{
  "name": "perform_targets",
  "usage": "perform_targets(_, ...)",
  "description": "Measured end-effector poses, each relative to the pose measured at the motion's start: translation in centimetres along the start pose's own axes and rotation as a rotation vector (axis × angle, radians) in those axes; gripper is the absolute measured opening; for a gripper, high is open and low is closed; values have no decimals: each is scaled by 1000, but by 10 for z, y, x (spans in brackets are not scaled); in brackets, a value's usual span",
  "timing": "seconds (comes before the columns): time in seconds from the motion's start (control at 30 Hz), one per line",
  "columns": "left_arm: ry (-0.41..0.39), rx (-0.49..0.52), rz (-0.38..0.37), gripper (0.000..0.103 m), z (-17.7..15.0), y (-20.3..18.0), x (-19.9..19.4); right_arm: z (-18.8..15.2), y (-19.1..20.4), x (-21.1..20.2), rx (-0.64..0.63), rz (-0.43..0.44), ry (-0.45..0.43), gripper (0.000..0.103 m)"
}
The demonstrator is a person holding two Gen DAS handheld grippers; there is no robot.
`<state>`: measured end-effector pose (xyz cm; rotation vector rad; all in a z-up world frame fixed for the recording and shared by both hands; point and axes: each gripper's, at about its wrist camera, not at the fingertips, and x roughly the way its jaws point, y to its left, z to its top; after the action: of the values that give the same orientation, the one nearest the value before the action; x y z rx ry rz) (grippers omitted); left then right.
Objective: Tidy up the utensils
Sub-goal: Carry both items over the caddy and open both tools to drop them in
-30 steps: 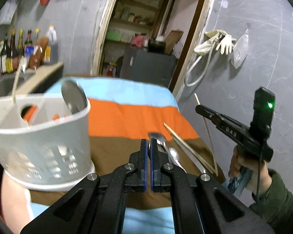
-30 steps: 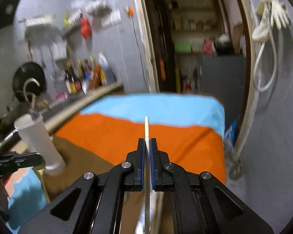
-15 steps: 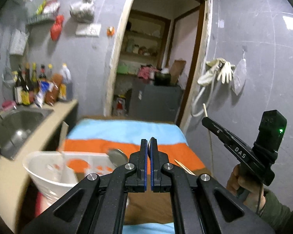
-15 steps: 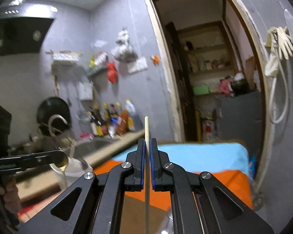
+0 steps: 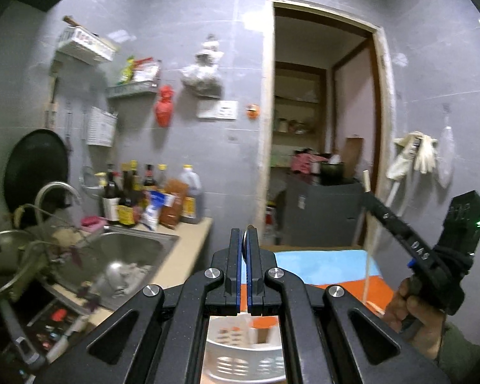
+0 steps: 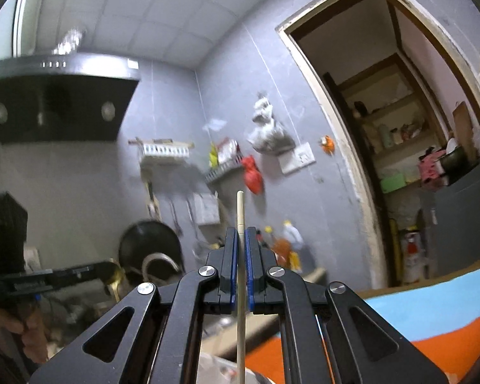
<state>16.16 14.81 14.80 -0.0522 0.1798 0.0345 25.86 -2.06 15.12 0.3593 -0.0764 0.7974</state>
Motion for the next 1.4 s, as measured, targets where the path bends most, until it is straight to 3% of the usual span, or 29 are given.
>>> perform_targets(0.33, 33, 93, 133, 0, -30, 19, 50, -28, 10, 31, -37, -71, -13, 3)
perform_targets(0.63, 65, 135, 156, 0, -63, 20, 77, -59, 7, 38, -114, -153, 22, 3)
perform_targets(0.97, 133, 76, 81, 2, -79, 20, 83, -77, 7, 33, -142, -152, 80, 3)
perform_targets(1.23, 195, -133, -99, 6, -77, 37, 82, -81, 3, 27, -111, -143, 160, 5)
perform_targets(1.33, 189, -207, -142, 19, -75, 41, 77, -79, 2, 21, -98, -138, 181, 8)
perform_targets(1.4, 163, -238, -157, 35, -71, 43, 71, -75, 2, 16, -96, -135, 188, 11)
